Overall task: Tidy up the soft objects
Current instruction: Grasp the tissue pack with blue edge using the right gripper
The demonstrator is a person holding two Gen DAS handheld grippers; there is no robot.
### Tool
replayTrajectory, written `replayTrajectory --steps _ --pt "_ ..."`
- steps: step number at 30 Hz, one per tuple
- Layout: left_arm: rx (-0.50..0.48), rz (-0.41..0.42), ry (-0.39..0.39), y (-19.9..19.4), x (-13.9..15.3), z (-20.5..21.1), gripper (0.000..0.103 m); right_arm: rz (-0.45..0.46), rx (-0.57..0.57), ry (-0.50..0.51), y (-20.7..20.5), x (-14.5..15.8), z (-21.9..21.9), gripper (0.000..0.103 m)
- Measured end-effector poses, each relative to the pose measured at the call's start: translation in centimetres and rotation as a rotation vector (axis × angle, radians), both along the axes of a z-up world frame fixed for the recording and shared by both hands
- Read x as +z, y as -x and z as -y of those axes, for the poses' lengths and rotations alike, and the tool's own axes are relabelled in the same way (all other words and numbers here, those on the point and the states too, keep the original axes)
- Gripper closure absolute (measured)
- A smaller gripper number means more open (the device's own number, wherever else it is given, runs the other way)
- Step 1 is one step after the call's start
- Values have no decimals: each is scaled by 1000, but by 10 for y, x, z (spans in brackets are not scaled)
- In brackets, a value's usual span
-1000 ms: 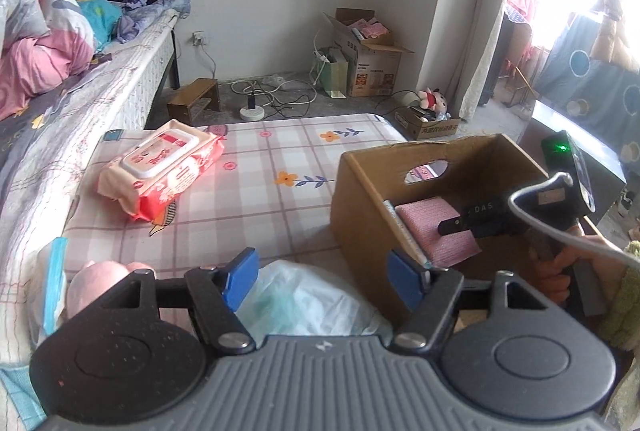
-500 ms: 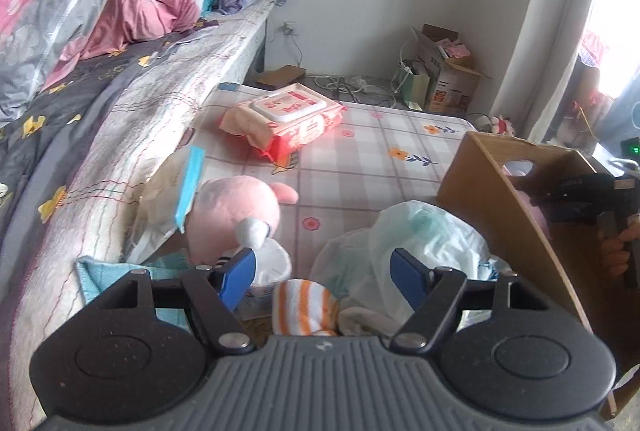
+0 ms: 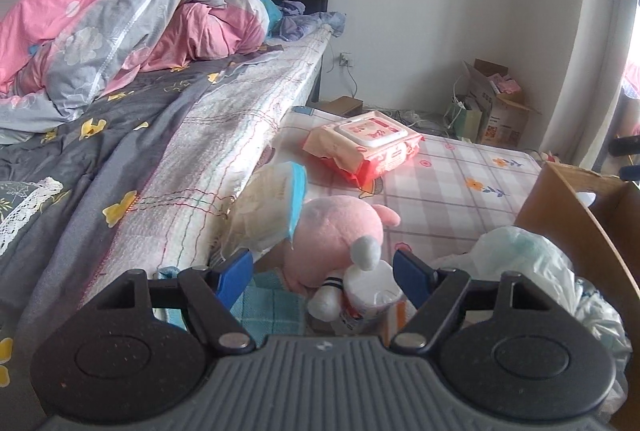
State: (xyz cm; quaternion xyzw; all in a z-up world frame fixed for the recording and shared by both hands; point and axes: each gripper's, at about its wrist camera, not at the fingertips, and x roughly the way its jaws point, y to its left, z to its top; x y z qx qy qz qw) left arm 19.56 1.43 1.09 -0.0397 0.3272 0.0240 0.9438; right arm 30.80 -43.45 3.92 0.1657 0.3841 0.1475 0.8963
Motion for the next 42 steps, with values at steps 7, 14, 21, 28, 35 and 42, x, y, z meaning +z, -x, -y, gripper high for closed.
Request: replayTrajectory --steps 7,14,21,28,35,42 --pt "12 11 -84 -32 -9 -12 34 -108 300 -134 -27 8 -143 32" --pt "8 -28 -49 -51 -15 -32 38 -239 438 -222 -66 -15 -278 37" --pt "6 -151 230 -50 -36 -70 45 -240 580 -64 -122 -38 -374 38" --pt "10 -196 314 -68 -47 -79 41 -466 696 -49 -162 -83 -421 37" --pt "38 -193 322 -81 -50 -73 41 -468 784 -3 -138 -86 -422 73" --pt "25 -139 289 -69 -24 -62 41 -388 763 -90 -118 -58 -393 83"
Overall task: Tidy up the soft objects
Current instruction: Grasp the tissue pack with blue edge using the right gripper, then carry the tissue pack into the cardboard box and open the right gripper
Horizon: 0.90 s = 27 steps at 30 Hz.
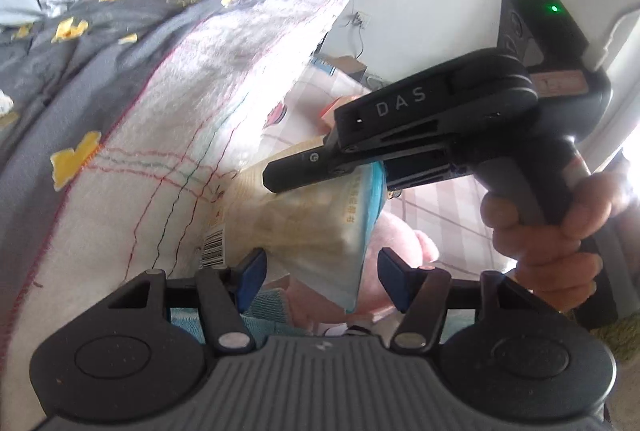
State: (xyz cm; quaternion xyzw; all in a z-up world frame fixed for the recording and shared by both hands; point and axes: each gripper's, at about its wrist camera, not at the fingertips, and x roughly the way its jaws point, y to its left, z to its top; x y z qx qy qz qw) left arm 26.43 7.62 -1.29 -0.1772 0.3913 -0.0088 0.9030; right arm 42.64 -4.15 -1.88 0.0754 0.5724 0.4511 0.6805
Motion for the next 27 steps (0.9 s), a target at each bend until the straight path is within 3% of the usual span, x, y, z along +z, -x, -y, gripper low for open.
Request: replayTrajectory --steps 8,15,20,27 --pt "-112 130 -56 30 59 47 41 73 -125 -160 39 57 76 84" --pt "-370 191 -56 42 76 138 35 159 -364 -257 90 92 218 85" --pt "-462 169 -56 49 65 184 33 208 -602 -242 112 96 338 85" --pt "-421 123 -102 49 45 180 33 317 -931 -65 108 68 476 85"
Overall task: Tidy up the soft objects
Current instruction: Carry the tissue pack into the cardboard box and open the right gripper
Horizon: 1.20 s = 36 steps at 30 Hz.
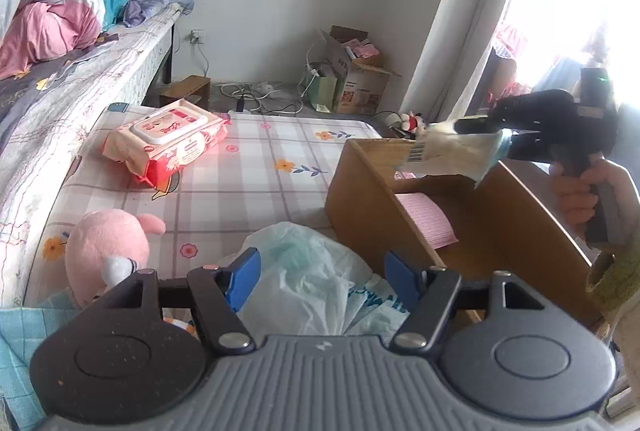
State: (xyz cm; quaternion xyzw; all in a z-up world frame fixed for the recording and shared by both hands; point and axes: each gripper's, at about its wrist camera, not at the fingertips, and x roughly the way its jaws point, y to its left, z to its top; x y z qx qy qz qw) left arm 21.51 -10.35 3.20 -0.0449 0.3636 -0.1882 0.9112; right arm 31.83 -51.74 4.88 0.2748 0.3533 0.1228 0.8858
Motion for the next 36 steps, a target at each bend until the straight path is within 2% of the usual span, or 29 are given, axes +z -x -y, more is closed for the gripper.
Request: replayTrajectory --steps 4,6,9,13,15,18,22,25,28,30,34,36 --pt "50 -17 -20 2 -3 -10 33 -22 -94 91 -19 -40 35 83" --pt "72 -23 -25 3 -2 -15 33 -8 -100 113 -25 -55 41 77" --pt "87 -25 -35 5 0 -21 33 1 -93 211 -26 -65 32 72" --pt "84 -34 -35 4 -2 -21 33 -10 -97 322 -21 -72 20 67" --pt "82 -35 -31 5 -2 -20 33 -14 -111 365 -18 -74 17 59" --pt "76 -34 -23 7 -4 -20 33 -13 -128 488 -10 -66 6 49" --pt "74 -29 -21 9 -3 -23 33 24 -143 604 5 -54 -2 47" --pt "80 -32 -14 8 -4 -27 33 61 -173 600 15 -41 -1 47" --pt "83 -37 -12 7 -6 -29 33 91 -165 541 27 -24 -5 49" --pt "86 -41 -8 7 -7 -30 33 100 -121 505 28 -19 -13 53" --pt "90 -44 -1 7 -9 -31 33 105 -34 514 18 -14 -39 56" --pt "93 -46 0 7 -10 -32 33 63 -11 528 7 -22 -46 56"
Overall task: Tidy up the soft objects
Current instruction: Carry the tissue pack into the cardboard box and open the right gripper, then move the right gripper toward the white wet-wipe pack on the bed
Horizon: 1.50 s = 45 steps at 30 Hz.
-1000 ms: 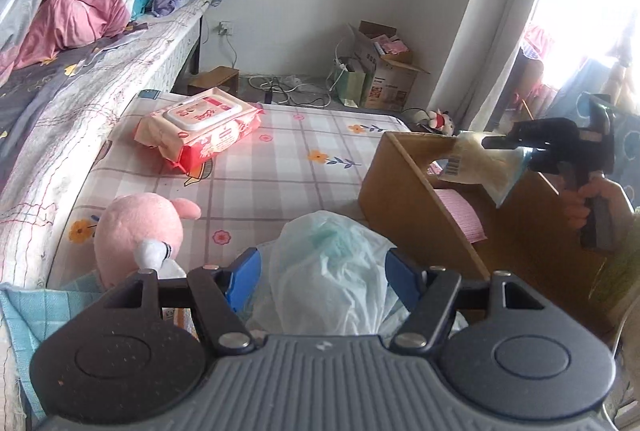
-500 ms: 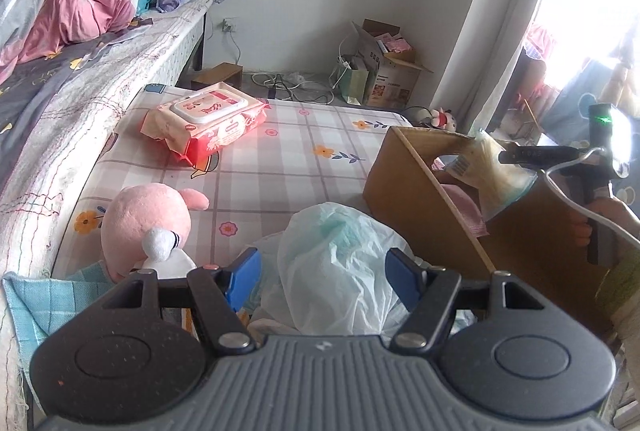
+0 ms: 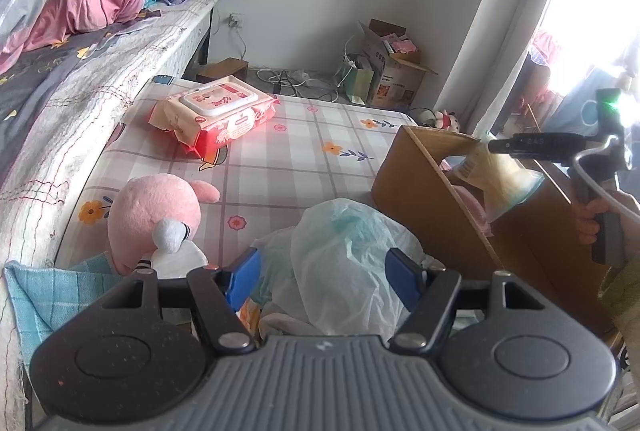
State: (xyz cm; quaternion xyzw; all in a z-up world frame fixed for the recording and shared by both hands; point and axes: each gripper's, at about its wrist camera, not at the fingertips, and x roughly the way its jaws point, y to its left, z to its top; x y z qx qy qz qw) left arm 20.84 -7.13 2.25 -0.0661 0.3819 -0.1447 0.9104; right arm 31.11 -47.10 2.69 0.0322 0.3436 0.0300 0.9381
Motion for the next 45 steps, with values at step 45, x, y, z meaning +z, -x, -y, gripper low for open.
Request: replayTrajectory --steps 45 --pt "148 87 -119 98 -10 -90 4 -34 161 -360 130 48 -87 33"
